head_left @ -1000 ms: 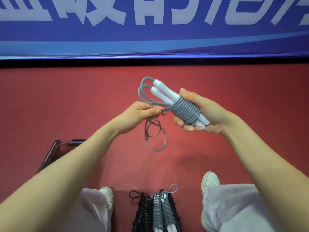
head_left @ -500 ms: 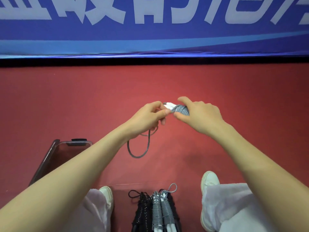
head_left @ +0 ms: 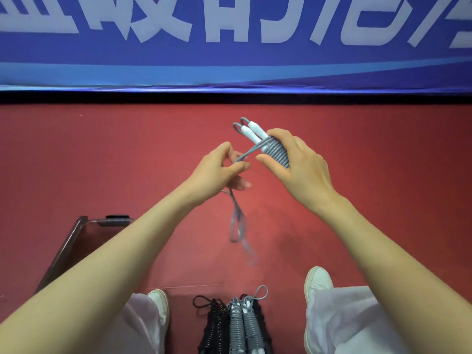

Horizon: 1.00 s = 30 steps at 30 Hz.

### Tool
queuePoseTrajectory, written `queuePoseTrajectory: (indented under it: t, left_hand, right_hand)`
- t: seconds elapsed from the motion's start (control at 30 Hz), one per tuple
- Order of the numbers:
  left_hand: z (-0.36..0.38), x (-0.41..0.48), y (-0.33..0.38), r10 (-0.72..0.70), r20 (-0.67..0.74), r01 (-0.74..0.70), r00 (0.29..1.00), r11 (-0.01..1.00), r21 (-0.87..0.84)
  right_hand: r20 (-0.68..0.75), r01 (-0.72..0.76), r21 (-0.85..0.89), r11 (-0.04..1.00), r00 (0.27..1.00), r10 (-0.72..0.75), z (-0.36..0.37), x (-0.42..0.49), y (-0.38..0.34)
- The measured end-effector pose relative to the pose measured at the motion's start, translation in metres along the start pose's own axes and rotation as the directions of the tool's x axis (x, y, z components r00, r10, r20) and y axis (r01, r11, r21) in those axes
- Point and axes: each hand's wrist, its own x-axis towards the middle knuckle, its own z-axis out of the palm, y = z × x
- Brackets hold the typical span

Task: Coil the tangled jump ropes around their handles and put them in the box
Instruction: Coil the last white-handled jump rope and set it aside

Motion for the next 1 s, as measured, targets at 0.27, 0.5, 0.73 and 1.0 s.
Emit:
queuePoseTrajectory:
  t: [0.27,0.5,0.73,1.0]
  left_hand:
    - [0.003,0.001,0.005,-0.073,0.201,0.136,0.977,0.938,-0.320]
    - [-0.003,0.002,0.000,0.108,0.060,-0.089,0.992,0.961,-0.261]
    - [-0.001,-0.006,0.004,0.212,0.052,-0.202,0.976,0.966,-0.161]
    - [0.002,-0.007,0.004,0.173,0.120,-0.153,0.978,0.975,-0.162]
  right_hand:
    - [-0.023,-0.143,0.322,0.936,0.987,0.159,-0.005,0.005,0.001]
    - [0.404,-0.394,0.817,0.420,0.912,0.070,-0.013,0.007,-0.007]
    - [0.593,-0.570,0.784,0.245,0.805,-0.026,-0.013,0.003,-0.010]
    - [0.590,-0.592,0.732,0.336,0.798,0.121,-0.008,0.003,-0.017]
